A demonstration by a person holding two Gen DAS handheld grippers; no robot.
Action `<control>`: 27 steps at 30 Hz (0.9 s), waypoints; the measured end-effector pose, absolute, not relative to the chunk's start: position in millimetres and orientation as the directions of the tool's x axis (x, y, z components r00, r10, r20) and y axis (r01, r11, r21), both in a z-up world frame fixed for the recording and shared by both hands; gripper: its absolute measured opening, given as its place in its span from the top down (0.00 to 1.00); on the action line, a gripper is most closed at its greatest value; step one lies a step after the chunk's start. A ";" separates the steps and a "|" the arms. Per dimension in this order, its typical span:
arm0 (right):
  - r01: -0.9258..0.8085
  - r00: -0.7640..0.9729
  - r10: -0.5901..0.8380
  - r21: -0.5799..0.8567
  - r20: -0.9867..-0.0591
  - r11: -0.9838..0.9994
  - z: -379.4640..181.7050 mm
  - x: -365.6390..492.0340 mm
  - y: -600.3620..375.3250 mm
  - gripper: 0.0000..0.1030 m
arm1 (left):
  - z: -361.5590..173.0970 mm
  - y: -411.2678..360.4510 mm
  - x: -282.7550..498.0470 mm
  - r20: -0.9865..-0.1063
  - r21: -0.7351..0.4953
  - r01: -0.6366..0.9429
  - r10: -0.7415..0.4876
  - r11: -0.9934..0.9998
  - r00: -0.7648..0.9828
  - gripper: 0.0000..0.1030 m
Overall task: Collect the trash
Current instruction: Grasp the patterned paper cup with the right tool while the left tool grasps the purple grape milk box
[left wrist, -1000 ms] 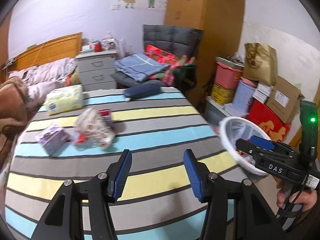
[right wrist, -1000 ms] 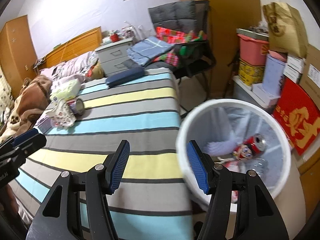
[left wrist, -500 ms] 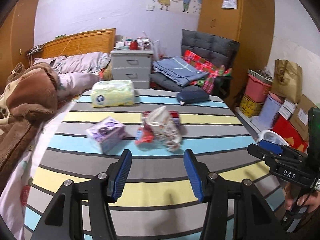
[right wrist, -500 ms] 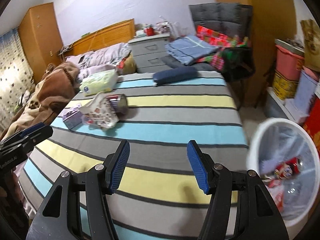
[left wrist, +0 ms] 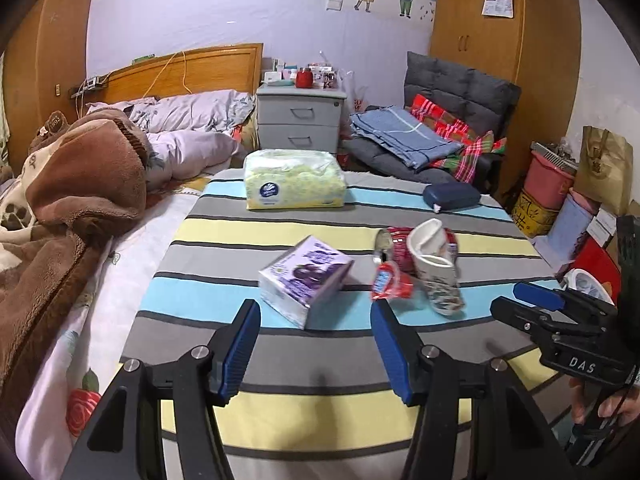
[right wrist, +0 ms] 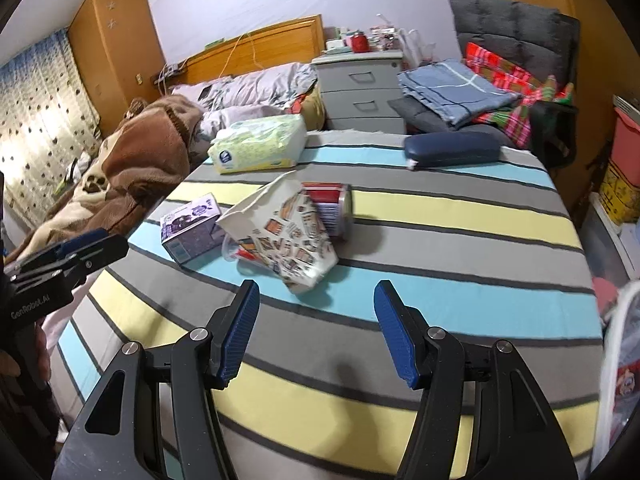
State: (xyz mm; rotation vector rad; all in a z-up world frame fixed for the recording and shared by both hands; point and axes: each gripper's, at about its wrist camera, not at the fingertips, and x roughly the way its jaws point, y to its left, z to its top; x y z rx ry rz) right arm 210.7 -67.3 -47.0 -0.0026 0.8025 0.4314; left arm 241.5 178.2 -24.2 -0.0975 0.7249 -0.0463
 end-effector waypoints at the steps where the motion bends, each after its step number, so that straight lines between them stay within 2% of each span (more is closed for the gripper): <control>1: -0.382 0.611 0.373 0.153 -0.698 0.911 -48.0 211.9 -63.9 0.41 | -25.7 180.6 245.5 -0.661 -0.104 0.015 -0.081 0.994 0.746 0.45; 11: -0.435 0.608 0.372 0.097 -0.702 0.895 -52.4 227.3 -38.9 0.40 | -35.8 195.6 282.6 -0.665 -0.128 0.067 -0.135 0.990 0.734 0.44; 17: -0.412 0.619 0.339 0.074 -0.708 0.908 -55.2 239.3 -34.9 0.39 | -42.1 197.3 303.5 -0.678 -0.101 0.093 -0.137 0.990 0.722 0.42; 22: -0.402 0.620 0.308 0.044 -0.722 0.914 -61.6 243.3 -32.4 0.39 | -50.3 193.9 317.7 -0.689 -0.118 0.155 -0.193 0.981 0.699 0.40; 27: -0.372 0.603 0.308 0.083 -0.736 0.925 -65.3 249.1 -39.7 0.39 | -59.9 189.3 330.0 -0.704 -0.146 0.201 -0.244 0.969 0.667 0.39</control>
